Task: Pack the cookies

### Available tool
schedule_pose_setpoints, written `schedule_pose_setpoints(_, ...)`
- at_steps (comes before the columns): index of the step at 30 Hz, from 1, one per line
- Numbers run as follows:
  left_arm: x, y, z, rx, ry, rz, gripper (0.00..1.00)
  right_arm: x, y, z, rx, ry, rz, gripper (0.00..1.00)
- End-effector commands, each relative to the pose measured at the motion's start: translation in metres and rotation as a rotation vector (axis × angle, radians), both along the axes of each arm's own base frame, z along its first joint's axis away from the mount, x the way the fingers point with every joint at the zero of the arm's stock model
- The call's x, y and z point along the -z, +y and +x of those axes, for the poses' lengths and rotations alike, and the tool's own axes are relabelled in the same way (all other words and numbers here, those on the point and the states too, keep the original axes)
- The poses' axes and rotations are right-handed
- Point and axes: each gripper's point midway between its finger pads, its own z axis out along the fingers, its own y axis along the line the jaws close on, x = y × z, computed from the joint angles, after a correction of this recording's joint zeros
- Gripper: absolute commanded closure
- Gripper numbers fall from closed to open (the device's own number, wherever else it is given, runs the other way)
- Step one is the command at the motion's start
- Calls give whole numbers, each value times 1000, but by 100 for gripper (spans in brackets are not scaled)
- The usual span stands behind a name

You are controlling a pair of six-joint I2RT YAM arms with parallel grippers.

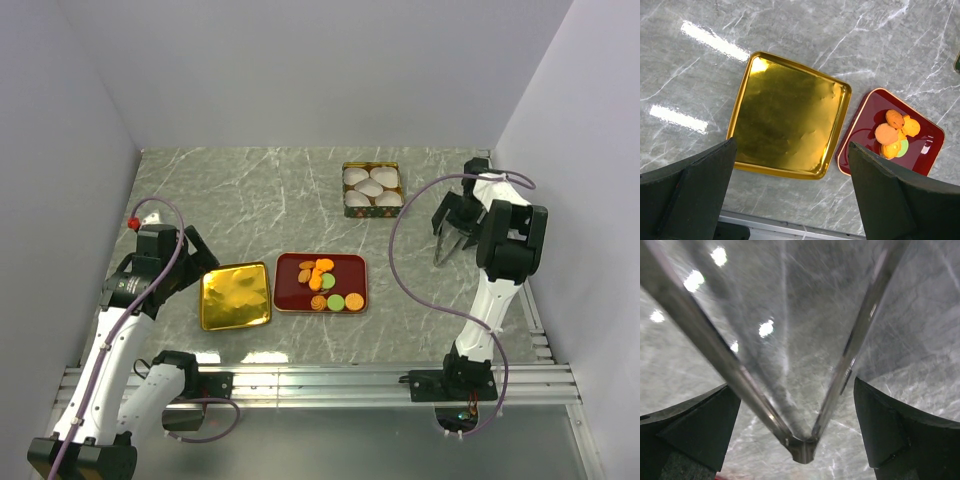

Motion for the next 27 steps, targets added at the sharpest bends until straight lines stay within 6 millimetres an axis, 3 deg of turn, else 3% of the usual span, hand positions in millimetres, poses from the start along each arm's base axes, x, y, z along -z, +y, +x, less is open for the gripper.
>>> schedule_pose_setpoints(1, -3, 3, 2, -25, -19, 2, 0, 0, -2, -3, -9, 5, -12, 4)
schedule_pose_setpoints(7, -2, 3, 3, -30, -16, 2, 1, 8, -2, -1, 1, 11, -9, 10)
schedule_pose_setpoints(16, -3, 3, 2, -26, -20, -1, 1, 12, 5, -7, 23, 18, 14, 30)
schedule_pose_setpoints(19, -3, 2, 2, -20, -22, -2, 1, 1, 7, -4, 13, 0, 7, 35)
schedule_pose_setpoints(22, -3, 2, 2, -22, -24, -3, 1, -23, 12, 2, -11, -43, -16, 38)
schedule_pose_setpoints(27, -1, 1, 2, -14, -19, -2, 1, -77, 26, 7, -45, -135, -48, 39)
